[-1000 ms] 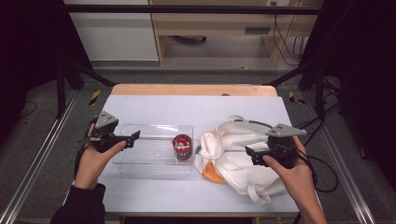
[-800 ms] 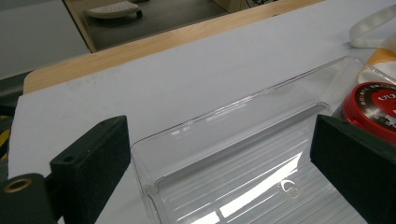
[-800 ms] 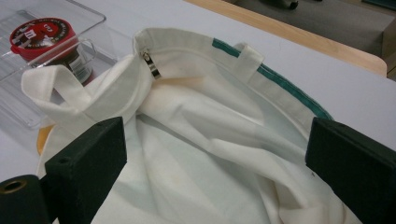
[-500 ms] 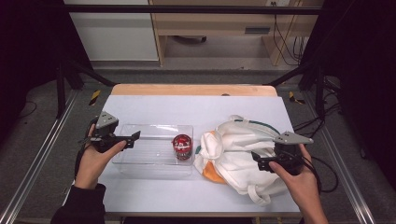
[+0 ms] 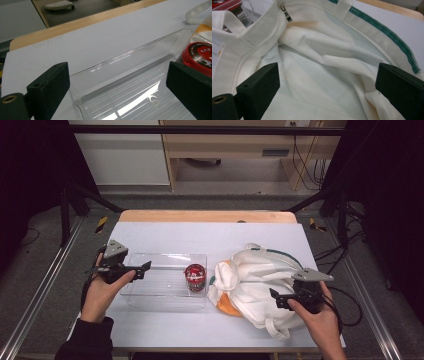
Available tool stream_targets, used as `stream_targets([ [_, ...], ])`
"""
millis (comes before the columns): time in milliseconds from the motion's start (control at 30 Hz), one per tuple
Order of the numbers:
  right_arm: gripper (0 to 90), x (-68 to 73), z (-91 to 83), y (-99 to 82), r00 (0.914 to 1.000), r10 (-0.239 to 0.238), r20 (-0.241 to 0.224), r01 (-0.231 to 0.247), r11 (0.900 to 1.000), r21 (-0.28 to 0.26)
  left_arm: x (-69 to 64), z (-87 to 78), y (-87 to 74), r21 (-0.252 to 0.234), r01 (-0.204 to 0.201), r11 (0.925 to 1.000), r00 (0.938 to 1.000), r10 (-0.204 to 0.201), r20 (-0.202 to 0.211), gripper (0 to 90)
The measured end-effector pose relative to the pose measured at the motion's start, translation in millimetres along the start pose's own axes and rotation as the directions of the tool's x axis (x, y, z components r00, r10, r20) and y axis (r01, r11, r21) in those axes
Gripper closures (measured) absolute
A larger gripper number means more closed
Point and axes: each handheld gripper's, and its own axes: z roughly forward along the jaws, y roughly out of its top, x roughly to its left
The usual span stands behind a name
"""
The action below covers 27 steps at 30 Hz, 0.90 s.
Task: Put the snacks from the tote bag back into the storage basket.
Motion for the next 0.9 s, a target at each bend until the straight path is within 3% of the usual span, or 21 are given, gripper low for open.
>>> stream_targets([
  [900, 6.2, 2.4, 8.3, -22.4, 0.9994, 0.024, 0.025, -0.025, 0.9995, 0.018, 0.9, 1.9, -2.1, 0.012, 0.0, 0.9999, 1.0, 0.0, -0.004, 5.1],
])
